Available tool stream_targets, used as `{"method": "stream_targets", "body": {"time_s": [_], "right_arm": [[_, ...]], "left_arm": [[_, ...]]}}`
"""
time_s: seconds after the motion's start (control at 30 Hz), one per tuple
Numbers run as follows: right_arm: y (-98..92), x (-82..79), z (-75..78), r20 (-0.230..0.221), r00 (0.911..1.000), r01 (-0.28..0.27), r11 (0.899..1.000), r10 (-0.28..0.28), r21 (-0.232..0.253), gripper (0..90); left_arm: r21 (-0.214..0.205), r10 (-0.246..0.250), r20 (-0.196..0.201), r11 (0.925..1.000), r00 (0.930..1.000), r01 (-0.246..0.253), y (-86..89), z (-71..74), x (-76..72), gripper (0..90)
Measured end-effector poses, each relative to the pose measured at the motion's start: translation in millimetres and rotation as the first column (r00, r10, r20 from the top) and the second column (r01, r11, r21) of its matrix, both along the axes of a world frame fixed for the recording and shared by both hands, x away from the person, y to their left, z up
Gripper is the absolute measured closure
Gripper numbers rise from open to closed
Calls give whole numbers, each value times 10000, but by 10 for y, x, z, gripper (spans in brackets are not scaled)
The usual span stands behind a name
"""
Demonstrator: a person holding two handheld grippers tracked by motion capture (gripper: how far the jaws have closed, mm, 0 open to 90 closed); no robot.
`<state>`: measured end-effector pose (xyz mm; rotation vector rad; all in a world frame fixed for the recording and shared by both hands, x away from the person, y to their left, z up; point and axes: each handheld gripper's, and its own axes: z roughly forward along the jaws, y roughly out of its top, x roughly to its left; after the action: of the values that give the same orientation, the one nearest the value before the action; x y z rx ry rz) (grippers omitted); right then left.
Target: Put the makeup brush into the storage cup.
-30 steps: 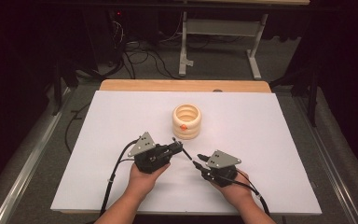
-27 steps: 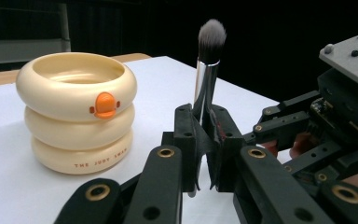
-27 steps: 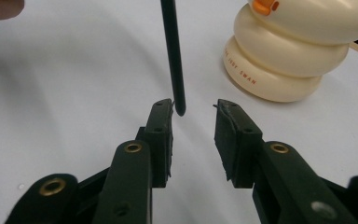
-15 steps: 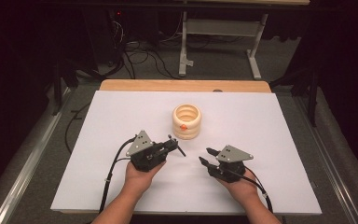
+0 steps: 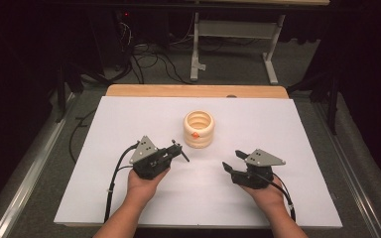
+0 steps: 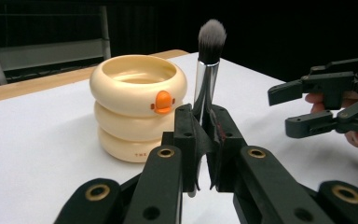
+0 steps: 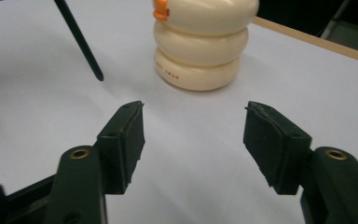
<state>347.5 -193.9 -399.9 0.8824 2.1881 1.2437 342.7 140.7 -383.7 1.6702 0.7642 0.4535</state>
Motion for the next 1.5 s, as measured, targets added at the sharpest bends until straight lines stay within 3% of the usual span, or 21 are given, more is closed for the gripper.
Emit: {"method": "stream_targets", "body": {"time_s": [0.17, 0.53, 0.93, 1.17, 1.27, 1.5], "right_arm": [[-154, 11, 13, -146, 9990, 420, 9983, -415, 401, 298], [-397, 2, 15, -157, 9951, 986, 9930, -978, 645, 174], [-638, 13, 11, -96, 9899, 1418, 9880, -1414, 618, 141], [-841, -6, -29, -274, 9816, 1909, 9774, -1892, 903, 129], [-866, -5, -28, -336, 9797, 2002, 9740, -1977, 1056, 127], [-835, -16, -29, -106, 9809, 1946, 9768, -1944, 896, 112]], "left_arm": [[69, 159, 13, 9999, 9999, -159, 33, 1, 9, 832], [99, 370, 64, 9993, 9993, -370, 98, -1, 21, 832], [33, 547, 90, 9985, 9985, -547, 158, 15, 6, 832], [92, 612, 142, 9981, 9980, -613, 157, 25, 3, 833], [101, 625, 188, 9980, 9979, -627, 138, 31, -7, 833], [61, 592, 102, 9982, 9982, -592, 105, 41, 10, 833]]}}
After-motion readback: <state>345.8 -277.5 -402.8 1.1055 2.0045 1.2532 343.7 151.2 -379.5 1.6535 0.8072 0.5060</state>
